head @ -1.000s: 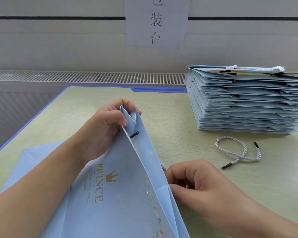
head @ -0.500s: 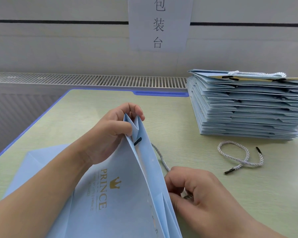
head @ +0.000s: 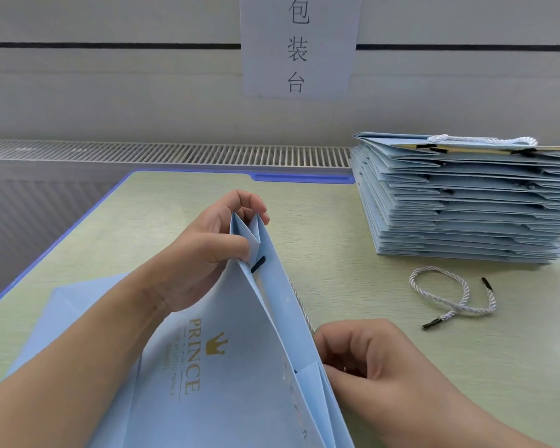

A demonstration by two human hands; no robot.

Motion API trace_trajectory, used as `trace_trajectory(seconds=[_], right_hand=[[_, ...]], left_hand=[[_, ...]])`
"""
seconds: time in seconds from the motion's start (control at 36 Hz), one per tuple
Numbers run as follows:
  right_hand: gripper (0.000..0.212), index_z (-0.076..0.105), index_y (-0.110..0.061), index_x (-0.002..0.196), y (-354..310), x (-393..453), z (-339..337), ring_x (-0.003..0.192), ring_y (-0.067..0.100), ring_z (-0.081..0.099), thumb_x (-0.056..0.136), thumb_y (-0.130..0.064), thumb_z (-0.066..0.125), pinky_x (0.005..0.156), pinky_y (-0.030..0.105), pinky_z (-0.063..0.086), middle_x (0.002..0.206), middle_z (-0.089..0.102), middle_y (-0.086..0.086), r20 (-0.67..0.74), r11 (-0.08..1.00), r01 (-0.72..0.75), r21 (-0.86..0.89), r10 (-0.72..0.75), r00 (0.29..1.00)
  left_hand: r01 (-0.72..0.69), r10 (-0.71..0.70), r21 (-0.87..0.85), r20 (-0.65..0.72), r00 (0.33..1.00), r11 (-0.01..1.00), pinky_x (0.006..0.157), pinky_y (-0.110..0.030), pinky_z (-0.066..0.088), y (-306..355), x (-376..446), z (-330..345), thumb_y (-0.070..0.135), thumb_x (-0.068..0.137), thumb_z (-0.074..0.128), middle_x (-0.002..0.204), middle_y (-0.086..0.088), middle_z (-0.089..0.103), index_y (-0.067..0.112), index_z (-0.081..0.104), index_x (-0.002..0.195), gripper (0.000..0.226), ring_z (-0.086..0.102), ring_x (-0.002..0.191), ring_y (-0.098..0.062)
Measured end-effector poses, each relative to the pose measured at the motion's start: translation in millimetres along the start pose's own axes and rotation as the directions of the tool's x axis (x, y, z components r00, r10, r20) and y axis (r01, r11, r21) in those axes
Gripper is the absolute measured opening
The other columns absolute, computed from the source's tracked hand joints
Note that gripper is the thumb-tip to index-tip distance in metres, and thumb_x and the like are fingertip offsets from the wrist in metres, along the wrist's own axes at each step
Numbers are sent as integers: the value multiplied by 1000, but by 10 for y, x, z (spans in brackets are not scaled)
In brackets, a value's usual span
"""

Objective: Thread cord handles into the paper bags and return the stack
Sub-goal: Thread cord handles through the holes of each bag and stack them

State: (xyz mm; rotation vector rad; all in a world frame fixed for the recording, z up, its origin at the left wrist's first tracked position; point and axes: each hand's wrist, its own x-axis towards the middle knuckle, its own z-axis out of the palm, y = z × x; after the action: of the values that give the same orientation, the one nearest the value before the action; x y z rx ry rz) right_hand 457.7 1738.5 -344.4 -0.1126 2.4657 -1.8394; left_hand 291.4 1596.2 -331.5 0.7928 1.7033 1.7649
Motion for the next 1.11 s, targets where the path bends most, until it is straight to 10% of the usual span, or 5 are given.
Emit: trace_trajectory(seconds=[0.17,0.42,0.56,0.83,1.11], right_hand=[[25,70,-17,75,20,3,100,63,16,56,64,-38,64,62,33,45,71,69,17,-75,996,-1,90,8,997],[32,52,-11,102,-57,-69,25,55,15,56,69,-16,53,55,21,47,65,60,11,20,878,-184,442,195,981],[44,44,-56,101,-93,-138,10,51,5,48,58,-45,48,59,16,43,57,57,-4,-40,999,-22,-37,20,999],[15,68,-34,89,-101,-53,-54,50,4,45,80,-23,63,54,17,35,56,53,-6,-11,930,-59,-362,59,998],[8,61,-28,85,40,6,46,92,-7,42,82,-35,61,82,36,49,113,35,-31,-45,867,-17,-499,-6,999]], left_hand=[[-3,3,14,4,1000,1000,52,-25,38,0,8,27,-4,55,42,75,2,46,11,50,94,43,43,58,-14],[19,-18,86,-20,1000,996,56,-28,38,-34,11,49,-2,53,43,75,6,47,14,51,92,42,44,60,-13],[41,-39,110,-17,999,993,52,-28,36,-56,24,69,0,55,43,73,1,44,14,51,93,41,40,60,-16],[79,-76,126,-26,997,989,47,-22,35,-93,41,137,1,56,44,74,-2,43,18,53,90,39,38,60,-19],[80,-78,96,-29,997,992,45,-21,35,-93,44,158,1,55,44,76,-5,43,15,53,90,39,39,56,-16]])
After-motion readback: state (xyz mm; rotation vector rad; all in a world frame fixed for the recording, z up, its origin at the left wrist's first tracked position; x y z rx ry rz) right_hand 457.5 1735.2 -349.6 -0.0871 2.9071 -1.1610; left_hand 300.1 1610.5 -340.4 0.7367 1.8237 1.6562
